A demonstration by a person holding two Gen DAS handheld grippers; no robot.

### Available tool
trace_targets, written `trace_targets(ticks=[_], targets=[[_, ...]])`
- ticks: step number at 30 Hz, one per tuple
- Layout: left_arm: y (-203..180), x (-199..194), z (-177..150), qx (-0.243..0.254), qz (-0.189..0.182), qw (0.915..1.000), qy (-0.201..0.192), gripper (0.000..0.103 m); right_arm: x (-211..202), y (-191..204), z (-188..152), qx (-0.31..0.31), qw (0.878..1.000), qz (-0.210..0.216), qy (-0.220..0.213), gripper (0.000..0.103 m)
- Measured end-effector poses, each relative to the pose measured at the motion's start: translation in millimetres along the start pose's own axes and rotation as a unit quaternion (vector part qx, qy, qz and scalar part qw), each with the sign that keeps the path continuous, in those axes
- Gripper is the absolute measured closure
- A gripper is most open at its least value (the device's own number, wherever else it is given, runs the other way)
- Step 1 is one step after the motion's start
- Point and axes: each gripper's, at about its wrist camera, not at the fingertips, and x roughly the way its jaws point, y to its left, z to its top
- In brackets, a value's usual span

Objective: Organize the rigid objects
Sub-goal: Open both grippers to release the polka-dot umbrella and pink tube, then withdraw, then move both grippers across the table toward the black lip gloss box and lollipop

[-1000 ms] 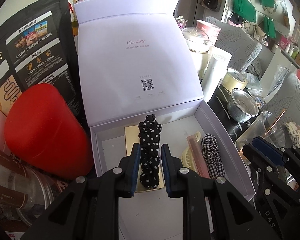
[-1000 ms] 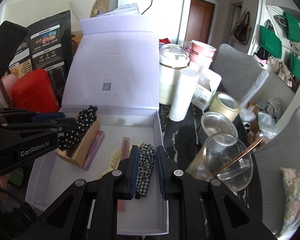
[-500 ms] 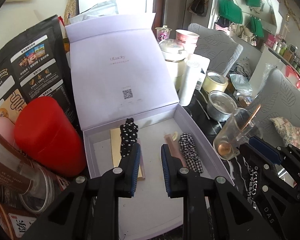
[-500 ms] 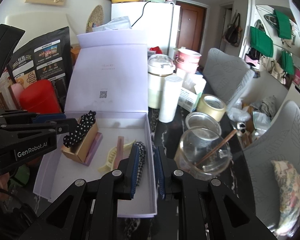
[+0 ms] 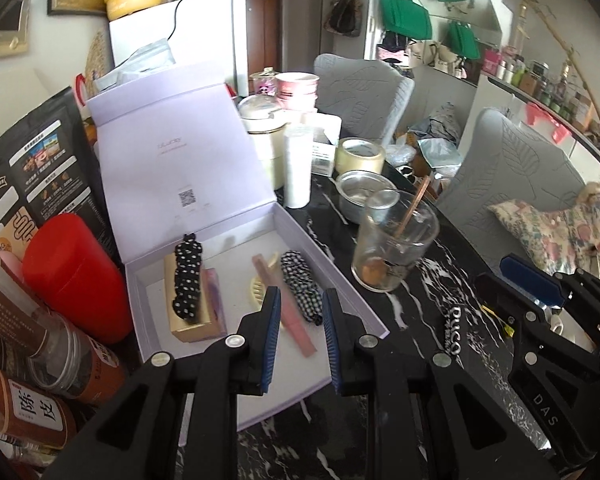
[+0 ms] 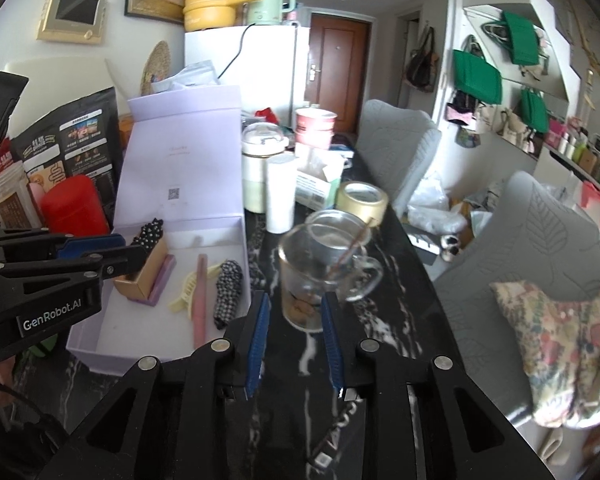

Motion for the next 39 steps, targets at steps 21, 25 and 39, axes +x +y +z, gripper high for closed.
trace_targets(ticks=[21, 25, 39], targets=[[-70.8, 5.6, -39.3, 0.048, -0.038, 0.9976, 0.032, 0.082, 4.1, -55.8, -77.8, 0.059, 0.996, -0.022, 0.068, 0.067], [-68.1, 13.1, -43.1, 0.045, -0.032, 0.9977, 0.039, 0.082, 23.2, -51.2, -86.4, 0.056, 0.995, -0.012, 0.086, 0.067], [-61.4, 28.5, -48.4, 0.04, -0.019, 0.998, 0.045, 0.001, 75.8, -56.3, -102.4, 0.076, 0.988, -0.026, 0.132, 0.067]])
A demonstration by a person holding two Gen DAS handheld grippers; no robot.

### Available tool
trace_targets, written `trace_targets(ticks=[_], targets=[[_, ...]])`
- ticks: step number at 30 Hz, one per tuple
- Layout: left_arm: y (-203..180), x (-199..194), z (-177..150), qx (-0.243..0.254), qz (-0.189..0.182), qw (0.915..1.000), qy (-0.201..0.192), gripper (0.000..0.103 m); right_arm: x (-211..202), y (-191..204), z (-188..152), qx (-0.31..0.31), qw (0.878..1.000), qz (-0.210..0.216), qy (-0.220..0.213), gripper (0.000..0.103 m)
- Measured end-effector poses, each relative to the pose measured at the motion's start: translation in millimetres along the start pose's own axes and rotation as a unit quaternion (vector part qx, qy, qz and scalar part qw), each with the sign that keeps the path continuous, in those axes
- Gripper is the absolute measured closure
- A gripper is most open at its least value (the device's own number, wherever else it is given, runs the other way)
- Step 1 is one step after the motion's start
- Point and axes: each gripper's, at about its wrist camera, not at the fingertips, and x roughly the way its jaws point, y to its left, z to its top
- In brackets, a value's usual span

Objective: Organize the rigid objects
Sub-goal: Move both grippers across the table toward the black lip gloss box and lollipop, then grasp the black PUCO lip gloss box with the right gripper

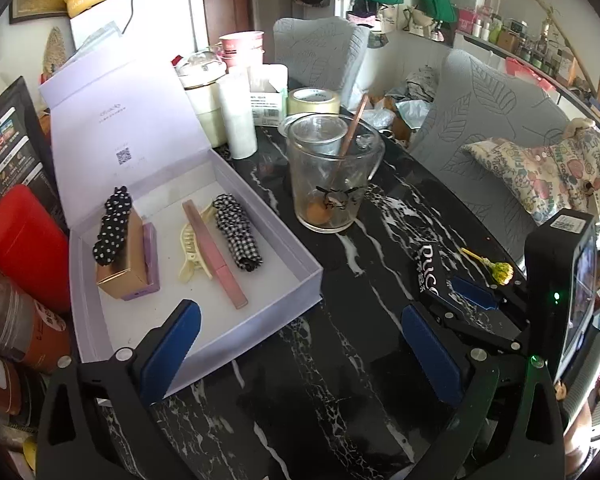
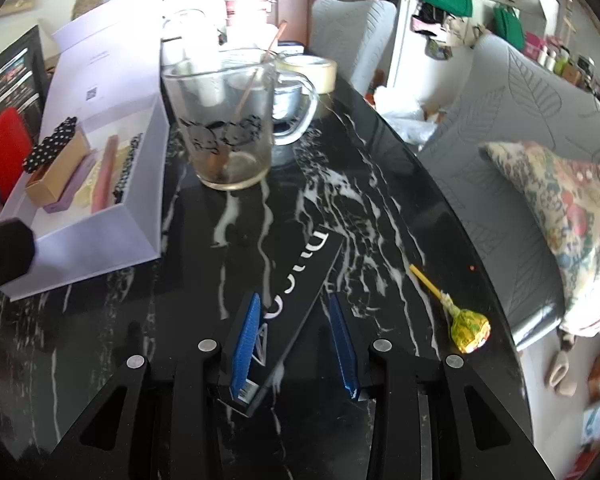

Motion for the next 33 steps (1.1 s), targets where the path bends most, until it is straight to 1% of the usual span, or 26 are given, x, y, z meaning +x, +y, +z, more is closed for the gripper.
trace_targets(ticks=[5, 11, 16, 19, 23, 25, 31, 32, 33], targets=[[-8.6, 2.2, 1.4, 0.014, -0.007, 0.9999, 0.004, 0.0, -6.9, -25.1, -9.4, 0.044, 0.999, 0.003, -0.009, 0.067], [-20.1, 5.8, 2.0, 0.025, -0.021, 0.9994, 0.01, 0.0, -18.6, -53.2, -19.4, 0.082, 0.996, -0.008, -0.023, 0.067], [-29.6, 4.9, 4.4, 0.036, -0.026, 0.999, 0.006, 0.0, -23.2, -70.1, -23.0, 0.11, 0.993, -0.003, -0.035, 0.067], [-34.5, 4.8, 5.7, 0.041, -0.028, 0.9987, 0.004, 0.0, -26.8, -69.0, -24.3, 0.095, 0.994, 0.007, -0.044, 0.067], [-39.2, 5.9, 7.7, 0.039, -0.035, 0.9986, 0.002, 0.0, -21.0, -64.1, -24.0, 0.074, 0.996, 0.028, -0.039, 0.067], [-42.0, 6.6, 8.4, 0.04, -0.036, 0.9986, 0.001, 0.0, -17.4, -62.4, -23.2, 0.064, 0.997, 0.021, -0.039, 0.067], [-51.4, 10.7, 10.8, 0.049, -0.031, 0.9983, 0.001, 0.0, -0.2, -62.0, -20.5, 0.043, 0.999, 0.024, -0.017, 0.067], [-53.3, 11.8, 11.3, 0.051, -0.029, 0.9983, 0.001, 0.0, 1.8, -60.9, -20.7, 0.036, 0.999, 0.019, -0.015, 0.073], [-55.4, 13.4, 12.2, 0.053, -0.028, 0.9982, 0.002, 0.0, 1.4, -59.6, -21.3, 0.026, 0.999, 0.012, -0.019, 0.077]])
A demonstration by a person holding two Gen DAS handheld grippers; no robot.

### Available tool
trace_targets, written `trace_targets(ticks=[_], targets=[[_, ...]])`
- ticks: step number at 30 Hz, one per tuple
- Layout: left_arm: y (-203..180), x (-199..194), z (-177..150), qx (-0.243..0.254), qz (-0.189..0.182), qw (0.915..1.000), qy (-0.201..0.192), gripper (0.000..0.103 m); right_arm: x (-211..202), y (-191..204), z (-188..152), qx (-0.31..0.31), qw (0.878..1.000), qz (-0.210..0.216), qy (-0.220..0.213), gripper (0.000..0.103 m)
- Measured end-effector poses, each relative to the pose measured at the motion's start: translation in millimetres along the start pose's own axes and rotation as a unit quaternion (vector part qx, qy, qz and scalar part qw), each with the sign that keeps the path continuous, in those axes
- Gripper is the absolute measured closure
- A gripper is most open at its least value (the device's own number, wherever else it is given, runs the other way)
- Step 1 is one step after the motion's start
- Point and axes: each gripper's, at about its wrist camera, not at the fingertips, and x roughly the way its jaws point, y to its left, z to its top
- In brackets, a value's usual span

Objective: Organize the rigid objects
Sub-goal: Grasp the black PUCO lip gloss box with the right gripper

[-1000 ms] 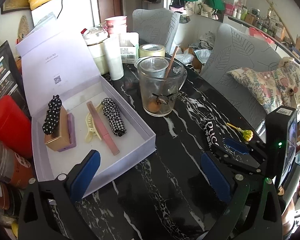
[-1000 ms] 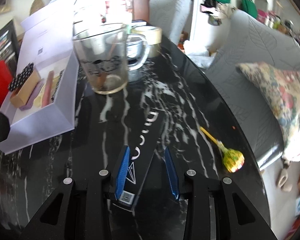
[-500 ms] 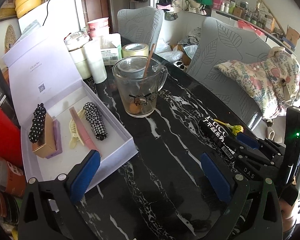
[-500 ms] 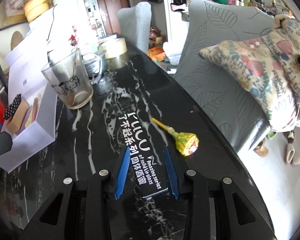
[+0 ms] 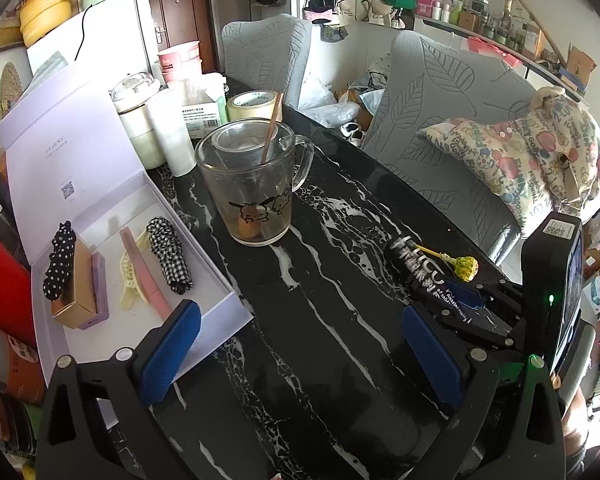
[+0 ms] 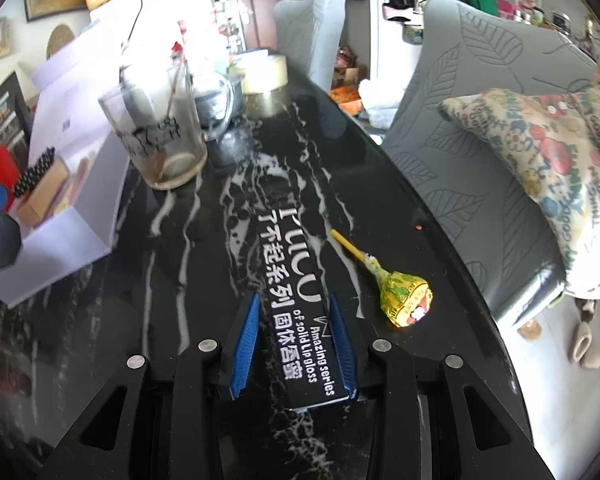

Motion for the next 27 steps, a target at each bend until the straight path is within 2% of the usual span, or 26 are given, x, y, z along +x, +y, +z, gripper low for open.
trace_targets(ticks=[4, 7, 16, 24, 27], targets=[[-5.9, 7.6, 3.9, 0.0, 0.001, 1.0, 0.006, 0.0, -7.9, -4.5, -0.6, 0.002, 0.999, 0.033, -0.009, 0.078], [-10.1, 13.1, 7.9, -0.006, -0.012, 0.9999, 0.009, 0.0, -22.6, -12.9, 0.5, 0.009, 0.999, 0.031, -0.025, 0.078], [-52.0, 33.0, 16.1, 0.016, -0.08, 0.9965, 0.019, 0.001, -62.7, -49.8, -8.6, 0.03, 0.999, -0.004, -0.044, 0.078], [-95.2, 64.8, 18.2, 0.045, -0.153, 0.9862, 0.042, 0.0, -75.7, -86.6, -25.1, 0.059, 0.997, -0.028, -0.035, 0.078], [-107.9, 76.4, 19.6, 0.066, -0.166, 0.9828, 0.048, 0.001, -77.4, -96.0, -30.7, 0.066, 0.997, -0.034, -0.029, 0.078]])
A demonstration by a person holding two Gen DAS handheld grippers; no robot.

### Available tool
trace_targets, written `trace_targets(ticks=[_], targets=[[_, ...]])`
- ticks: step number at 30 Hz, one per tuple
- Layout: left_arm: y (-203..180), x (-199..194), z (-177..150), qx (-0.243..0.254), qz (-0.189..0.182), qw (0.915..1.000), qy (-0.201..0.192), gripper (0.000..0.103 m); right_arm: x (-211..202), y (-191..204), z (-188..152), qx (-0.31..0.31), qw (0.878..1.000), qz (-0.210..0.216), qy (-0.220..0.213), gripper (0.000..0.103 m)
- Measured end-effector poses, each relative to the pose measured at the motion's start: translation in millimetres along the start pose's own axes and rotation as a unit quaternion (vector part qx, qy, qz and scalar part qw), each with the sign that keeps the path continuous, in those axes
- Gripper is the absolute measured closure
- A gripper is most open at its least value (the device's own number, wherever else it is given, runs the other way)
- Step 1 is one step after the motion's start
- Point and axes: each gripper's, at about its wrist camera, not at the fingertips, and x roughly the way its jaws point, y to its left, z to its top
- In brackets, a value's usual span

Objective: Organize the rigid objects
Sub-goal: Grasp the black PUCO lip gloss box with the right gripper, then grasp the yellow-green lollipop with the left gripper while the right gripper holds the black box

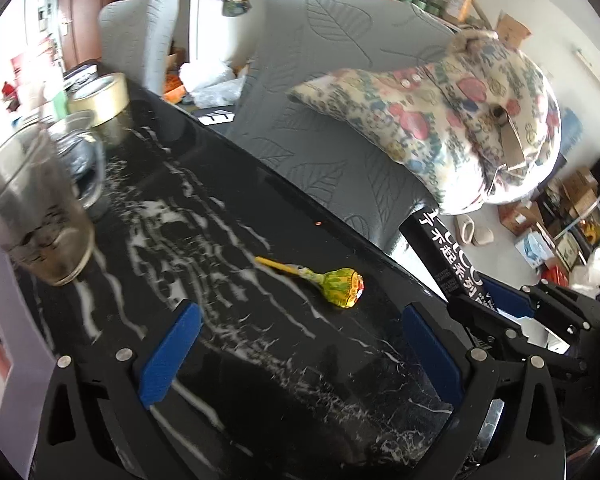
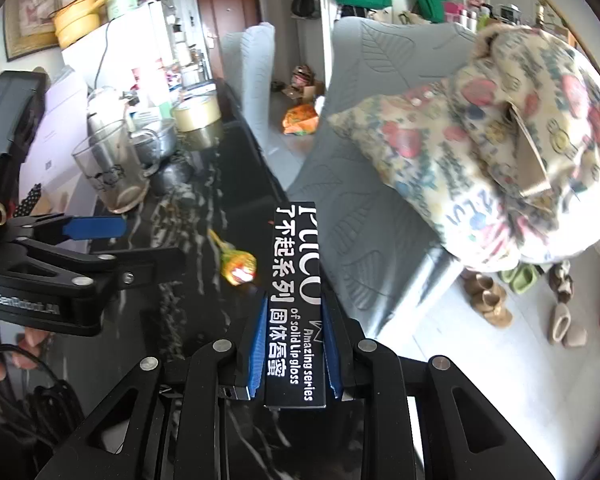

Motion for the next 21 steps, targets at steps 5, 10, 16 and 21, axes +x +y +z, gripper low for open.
trace_targets(ticks=[5, 10, 16, 21], targets=[[-7.0, 15.5, 5.6, 0.042, -0.013, 0.9989, -0.013, 0.0, 3.0, -6.8, -1.1, 0.005, 1.0, -0.003, 0.005, 0.078], [1.9, 33.3, 9.3, 0.035, -0.047, 0.9981, 0.017, 0.0, 8.4, -10.6, 1.1, 0.009, 1.0, -0.002, 0.011, 0.078], [6.2, 46.5, 7.2, 0.029, -0.069, 0.997, 0.021, 0.001, 11.7, -14.4, 5.2, 0.013, 1.0, -0.005, 0.01, 0.078], [1.6, 50.4, 8.4, 0.043, -0.074, 0.9963, 0.005, 0.001, 14.0, -16.8, 5.5, 0.016, 1.0, -0.006, 0.011, 0.078]])
